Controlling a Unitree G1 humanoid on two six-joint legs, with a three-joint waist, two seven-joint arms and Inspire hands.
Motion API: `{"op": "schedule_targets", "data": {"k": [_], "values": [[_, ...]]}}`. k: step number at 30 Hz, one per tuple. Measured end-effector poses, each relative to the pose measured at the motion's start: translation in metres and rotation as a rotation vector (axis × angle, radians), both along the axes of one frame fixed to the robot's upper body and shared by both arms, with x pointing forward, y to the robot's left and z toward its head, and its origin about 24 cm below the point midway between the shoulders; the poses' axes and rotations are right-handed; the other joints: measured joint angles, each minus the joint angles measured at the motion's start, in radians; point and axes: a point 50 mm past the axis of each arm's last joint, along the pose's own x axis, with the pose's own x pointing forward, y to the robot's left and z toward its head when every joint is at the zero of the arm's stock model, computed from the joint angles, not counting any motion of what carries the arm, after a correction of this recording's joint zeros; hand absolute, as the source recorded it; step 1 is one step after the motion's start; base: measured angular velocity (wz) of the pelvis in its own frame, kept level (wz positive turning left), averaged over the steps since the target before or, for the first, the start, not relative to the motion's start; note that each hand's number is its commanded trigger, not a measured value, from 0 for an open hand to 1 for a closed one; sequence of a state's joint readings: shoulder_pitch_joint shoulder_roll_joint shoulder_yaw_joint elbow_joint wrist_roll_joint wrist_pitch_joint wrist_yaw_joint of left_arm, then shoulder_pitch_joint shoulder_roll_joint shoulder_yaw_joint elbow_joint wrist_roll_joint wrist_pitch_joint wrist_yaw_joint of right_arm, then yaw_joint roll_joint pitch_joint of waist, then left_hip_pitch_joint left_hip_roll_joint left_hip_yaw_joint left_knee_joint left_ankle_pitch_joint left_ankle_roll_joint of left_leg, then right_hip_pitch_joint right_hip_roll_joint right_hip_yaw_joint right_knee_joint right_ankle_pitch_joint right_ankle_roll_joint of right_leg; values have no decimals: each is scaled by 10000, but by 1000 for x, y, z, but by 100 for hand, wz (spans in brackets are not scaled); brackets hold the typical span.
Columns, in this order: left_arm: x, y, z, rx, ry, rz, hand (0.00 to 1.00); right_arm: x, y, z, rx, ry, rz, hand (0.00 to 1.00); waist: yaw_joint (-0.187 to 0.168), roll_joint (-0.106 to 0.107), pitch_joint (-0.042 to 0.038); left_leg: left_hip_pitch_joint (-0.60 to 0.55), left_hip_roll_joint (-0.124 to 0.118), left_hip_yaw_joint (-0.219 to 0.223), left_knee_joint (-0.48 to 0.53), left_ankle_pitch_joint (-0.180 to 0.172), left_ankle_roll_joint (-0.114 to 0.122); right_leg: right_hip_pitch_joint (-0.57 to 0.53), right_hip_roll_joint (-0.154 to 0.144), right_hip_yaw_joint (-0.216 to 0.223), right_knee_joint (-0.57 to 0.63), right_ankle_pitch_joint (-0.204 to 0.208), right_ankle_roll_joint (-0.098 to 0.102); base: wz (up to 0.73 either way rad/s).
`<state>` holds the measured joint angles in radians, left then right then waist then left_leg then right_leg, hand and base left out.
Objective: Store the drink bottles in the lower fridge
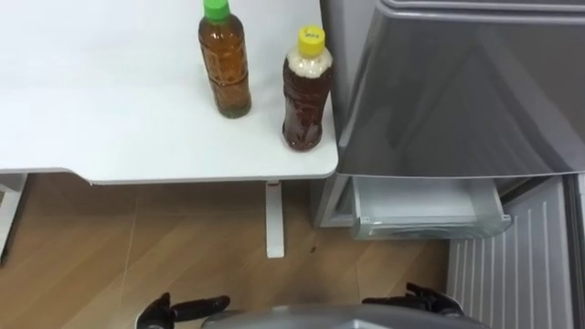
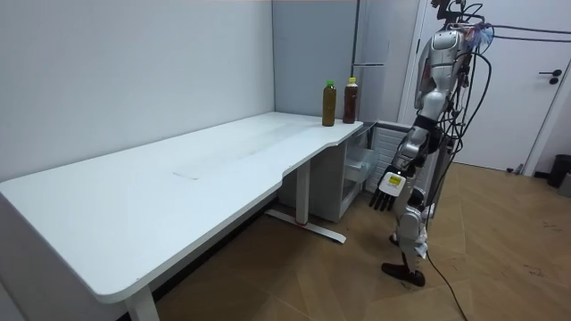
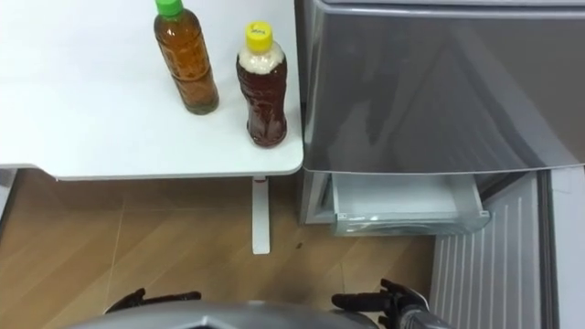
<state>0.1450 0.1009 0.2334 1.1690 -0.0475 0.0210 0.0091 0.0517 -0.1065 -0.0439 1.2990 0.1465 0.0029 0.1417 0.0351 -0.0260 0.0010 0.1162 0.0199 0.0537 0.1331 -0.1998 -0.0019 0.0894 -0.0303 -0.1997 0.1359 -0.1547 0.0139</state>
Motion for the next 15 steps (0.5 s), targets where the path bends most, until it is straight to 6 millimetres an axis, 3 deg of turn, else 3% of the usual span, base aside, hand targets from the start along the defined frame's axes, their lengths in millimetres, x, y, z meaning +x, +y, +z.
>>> {"op": "schedule_targets", "data": {"k": [7, 15], "values": [[-1, 1, 0, 321, 110, 95, 0, 0, -1, 0, -137, 13, -25, 0, -13, 6, -4, -15, -9, -15, 7, 1, 1, 9, -8, -5, -3, -1, 1, 0], [-16, 4, 0, 760, 462, 734, 0, 1, -1, 0, -221, 27, -37, 0, -18, -62, -8, -55, -10, -50, 7, 0, 1, -2, -18, -153, -6, -17, 4, 2]]}}
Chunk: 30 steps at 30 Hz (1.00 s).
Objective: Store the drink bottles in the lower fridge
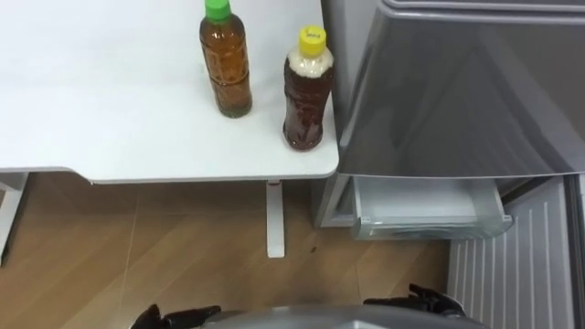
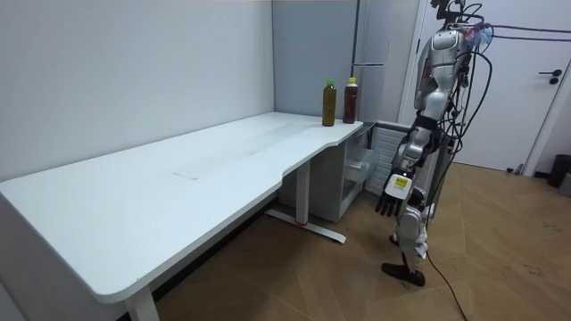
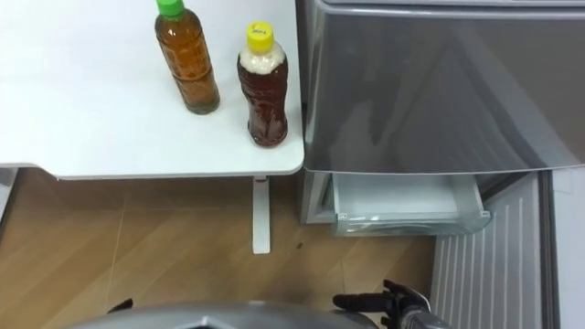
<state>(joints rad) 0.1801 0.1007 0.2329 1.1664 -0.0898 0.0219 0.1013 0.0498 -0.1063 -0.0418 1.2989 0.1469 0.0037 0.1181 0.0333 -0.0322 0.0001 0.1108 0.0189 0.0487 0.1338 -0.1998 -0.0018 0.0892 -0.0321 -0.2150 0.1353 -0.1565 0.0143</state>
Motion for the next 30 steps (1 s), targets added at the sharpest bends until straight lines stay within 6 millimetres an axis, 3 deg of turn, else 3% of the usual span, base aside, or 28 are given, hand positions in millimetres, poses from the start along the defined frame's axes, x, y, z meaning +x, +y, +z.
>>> {"op": "schedule_targets", "data": {"k": [6, 15, 19, 26, 30], "values": [[-15, 1, 0, 35, 359, 901, 0, -1, 0, 0, -71, 155, -57, 0, 12, 12, 1, 36, -6, -80, 27, 1, 0, 105, -12, -74, -19, -7, -5, 6], [-33, 13, 3, 533, 154, 4935, 0, -5, -2, 0, -99, 269, -366, 0, 51, 48, -7, 92, -11, -94, 31, 0, 0, 164, -20, -97, 14, -45, -8, 0], [-40, 21, 5, 719, -156, 7531, 0, -10, -4, -1, -90, 518, -724, 0, 309, 72, -13, 200, -16, -157, 2, -4, 1, 194, -29, -75, 21, -74, 0, 0], [-32, 38, 13, 1162, -1349, 12053, 0, -11, -12, 0, -553, 672, -655, 0, 568, 134, -46, 198, -22, -249, 14, -29, 1, 245, -33, -136, 36, -80, 1, 3], [-15, 51, 22, 1765, -1976, 12624, 0, -7, -21, 3, -943, 539, -321, 0, 556, 166, -57, 191, -36, -324, 16, -28, 2, 233, -39, -170, 44, -81, 1, 3]]}}
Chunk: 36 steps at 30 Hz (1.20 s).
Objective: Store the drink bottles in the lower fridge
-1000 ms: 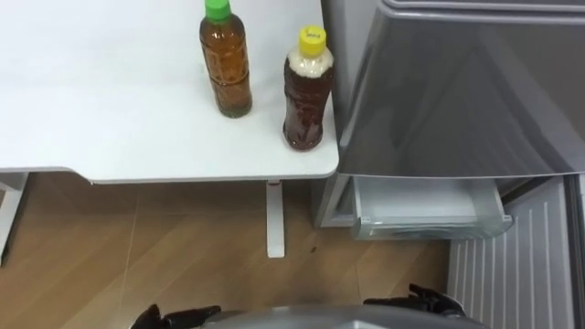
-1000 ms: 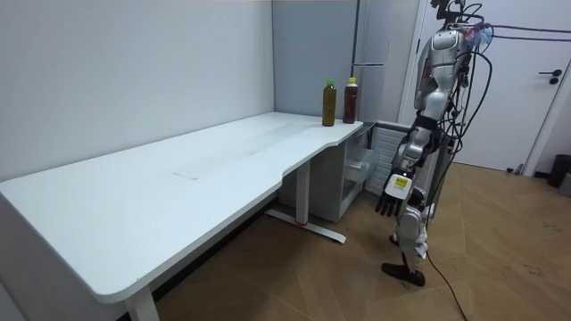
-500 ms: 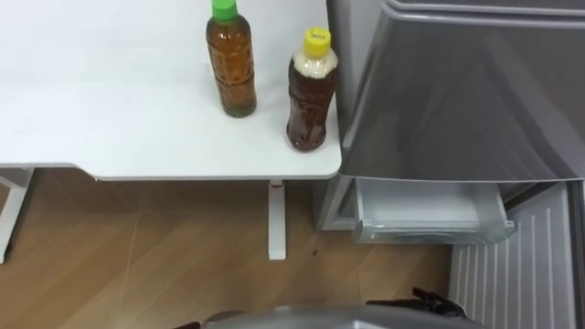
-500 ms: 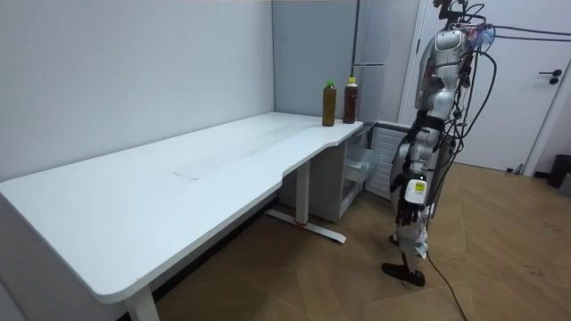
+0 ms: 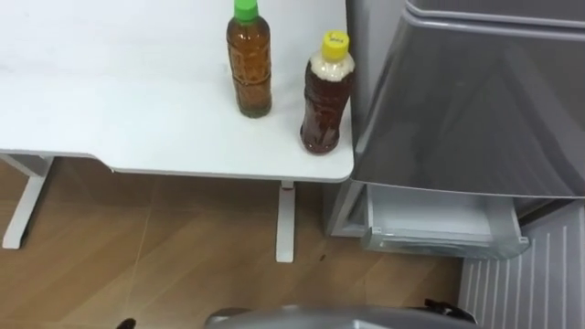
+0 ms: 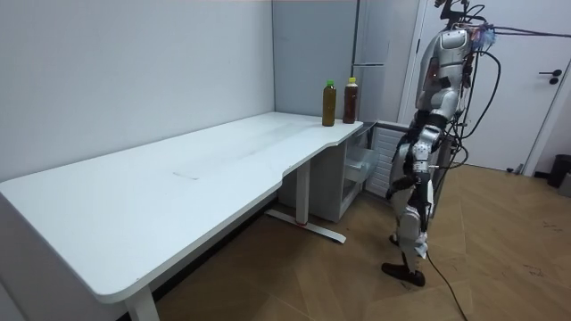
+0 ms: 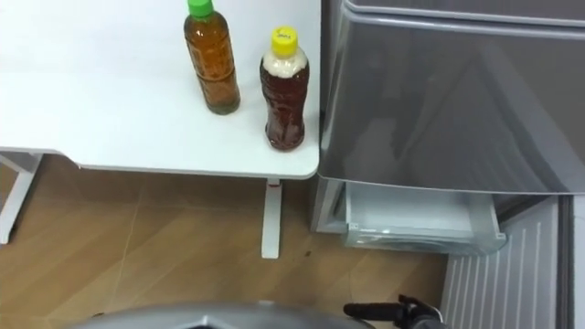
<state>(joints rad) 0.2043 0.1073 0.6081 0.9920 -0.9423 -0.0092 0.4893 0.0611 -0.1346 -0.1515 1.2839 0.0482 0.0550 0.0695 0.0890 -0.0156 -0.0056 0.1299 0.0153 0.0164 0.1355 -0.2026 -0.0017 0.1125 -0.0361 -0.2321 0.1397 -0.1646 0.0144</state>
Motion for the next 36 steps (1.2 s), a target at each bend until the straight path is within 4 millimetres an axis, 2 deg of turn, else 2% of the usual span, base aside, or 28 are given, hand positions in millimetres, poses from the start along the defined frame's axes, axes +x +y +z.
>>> {"op": "schedule_targets", "data": {"k": [5, 6, 11, 14, 21, 26, 30, 36], "values": [[33, 19, 19, 1555, -36, -406, 0, -5, -13, 3, -853, 280, 654, 0, -38, 36, 1, -14, -15, 6, 9, -1, 3, 14, -16, 2, 51, -8, 12, 0], [36, 21, 21, 1723, -1, -473, 0, -5, -13, 3, -908, 297, 712, 0, -59, 34, 2, -29, -16, -4, 9, -2, 6, 20, -16, -4, 54, -8, 12, 0], [75, 31, 50, 3685, -213, -888, 0, -5, -16, 4, -1356, 203, 1135, 0, -231, 29, -4, -141, -90, -189, 51, 7, 19, -111, -90, -154, 118, -39, 41, 8], [90, 36, 65, 4742, -254, -983, 0, -5, -16, 5, -1427, 153, 1368, 0, -210, 50, -11, -133, -100, -184, 97, 6, 20, -144, -103, -161, 146, -39, 42, 0], [112, 45, 104, 7598, -151, -1761, 0, -11, -16, 4, -1537, 166, 1651, 0, -277, 90, -9, -123, -103, -218, 124, 4, 22, -157, -110, -158, 194, -39, 42, 0], [128, 48, 136, 9170, -1054, -1598, 0, -10, -14, 4, -1513, 141, 1849, 0, -287, 118, -5, -85, -104, -222, 121, 3, 26, -159, -118, -132, 314, -71, 32, 0], [134, 47, 149, 9979, -1375, -1854, 0, -12, -13, 4, -1488, 166, 1979, 0, -303, 85, 14, 47, -105, -229, 118, 2, 26, -44, -116, -151, 275, -72, 33, 0], [146, 41, 184, 11405, -2586, -2114, 0, -20, -12, 2, -1402, 478, 2050, 0, -275, 33, 9, -14, -119, -238, 111, -2, 32, -146, -117, -79, 300, -94, 46, 0]]}}
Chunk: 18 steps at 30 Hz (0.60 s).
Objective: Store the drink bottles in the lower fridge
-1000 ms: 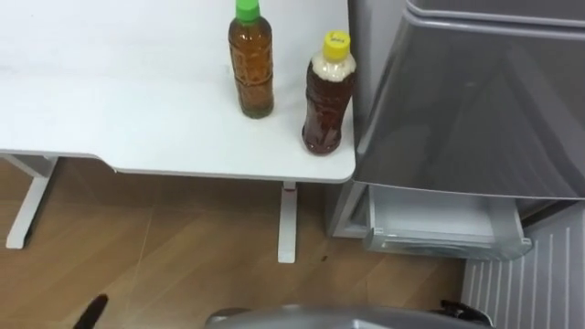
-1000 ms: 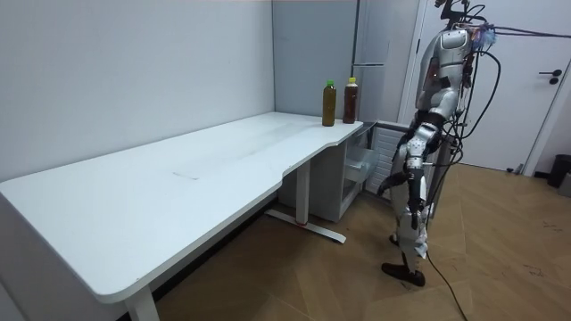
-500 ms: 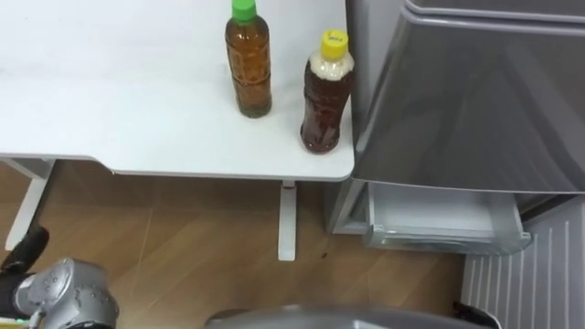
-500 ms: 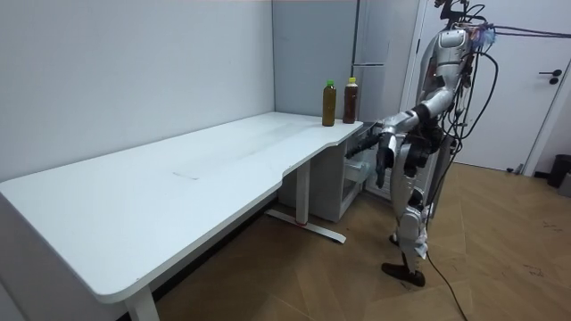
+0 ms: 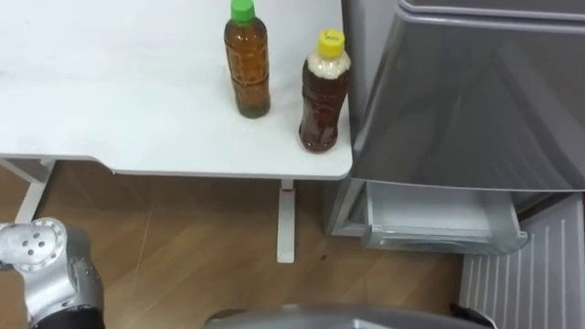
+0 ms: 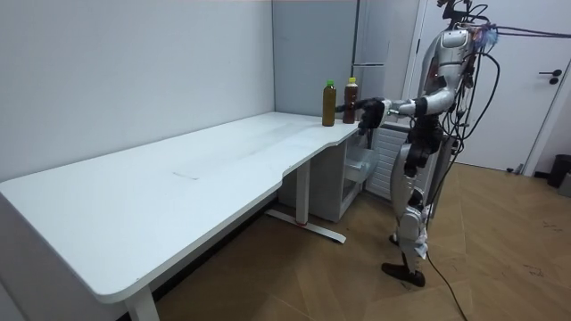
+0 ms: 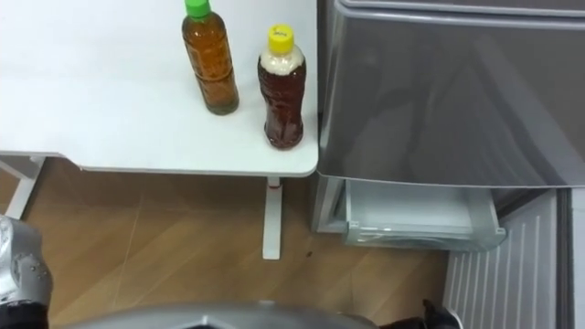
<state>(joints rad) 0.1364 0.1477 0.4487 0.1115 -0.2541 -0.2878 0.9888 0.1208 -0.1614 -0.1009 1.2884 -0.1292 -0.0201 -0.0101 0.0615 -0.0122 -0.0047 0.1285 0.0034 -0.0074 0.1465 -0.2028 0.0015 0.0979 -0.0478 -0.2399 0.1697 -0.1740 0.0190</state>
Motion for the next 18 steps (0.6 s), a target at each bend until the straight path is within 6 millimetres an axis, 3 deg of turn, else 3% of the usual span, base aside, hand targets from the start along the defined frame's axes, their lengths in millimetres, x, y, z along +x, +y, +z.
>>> {"op": "schedule_targets", "data": {"k": [7, 12, 16, 18], "values": [[8, -8, 37, 1099, -1347, -1249, 0, -11, 1, -1, 151, 383, -67, 0, 0, -52, -30, -117, -10, -8, 63, 2, 2, -104, -6, 108, -5, -2, 2, -2], [19, -22, 50, 1498, -1624, -2650, 0, -11, 2, -1, 442, 505, 59, 0, -95, -37, -1, -13, -9, 32, 59, 2, 2, 25, 3, 184, -2, -2, 2, -3], [29, -36, 63, 2506, -1585, -4115, 0, -3, 1, -1, 476, 411, 369, 0, -378, 10, 96, -5, -6, -29, 55, -13, 19, 40, 13, 162, -8, -13, 14, 4], [34, -42, 67, 2866, -1464, -4804, 0, -3, 1, -1, 475, 471, 355, 0, -517, 18, 101, -37, -7, -80, 57, -15, 23, 47, 16, 126, -6, -12, 13, 7]]}}
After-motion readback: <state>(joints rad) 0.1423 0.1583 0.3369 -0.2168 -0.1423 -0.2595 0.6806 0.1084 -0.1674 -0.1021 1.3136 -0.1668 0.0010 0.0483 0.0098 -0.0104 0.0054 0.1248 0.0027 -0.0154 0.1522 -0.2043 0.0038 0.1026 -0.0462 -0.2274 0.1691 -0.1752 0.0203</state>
